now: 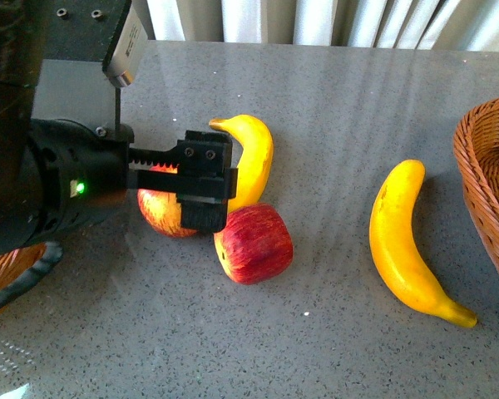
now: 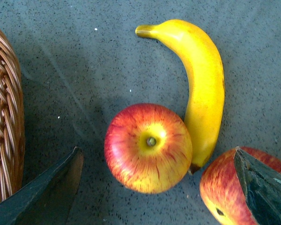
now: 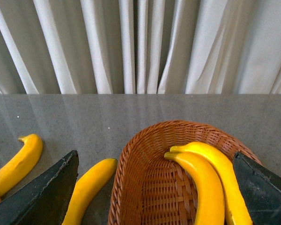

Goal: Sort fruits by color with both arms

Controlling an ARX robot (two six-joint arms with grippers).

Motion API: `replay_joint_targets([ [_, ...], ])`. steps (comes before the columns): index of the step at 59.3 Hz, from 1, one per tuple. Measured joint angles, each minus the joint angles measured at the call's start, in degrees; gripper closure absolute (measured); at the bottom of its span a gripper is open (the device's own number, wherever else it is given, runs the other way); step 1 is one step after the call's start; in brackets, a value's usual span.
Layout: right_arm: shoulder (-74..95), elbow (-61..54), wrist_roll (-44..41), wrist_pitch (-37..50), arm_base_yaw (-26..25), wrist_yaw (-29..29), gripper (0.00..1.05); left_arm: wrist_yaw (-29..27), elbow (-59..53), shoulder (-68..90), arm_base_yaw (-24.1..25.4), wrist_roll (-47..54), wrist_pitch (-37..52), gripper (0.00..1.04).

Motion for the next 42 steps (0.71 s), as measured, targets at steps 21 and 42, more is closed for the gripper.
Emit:
replay_joint_targets([
  [21,0.00,0.00,0.00,0.00,0.00,-0.02,0.09,-1.49,6.69,7.37,0.04,-2.05,-3.30,0.09],
  [42,0.00,0.00,0.02,0.00,0.00,0.00,0.09,-2.67,8.68,9.75,0.26,-2.54,-4.24,0.09],
])
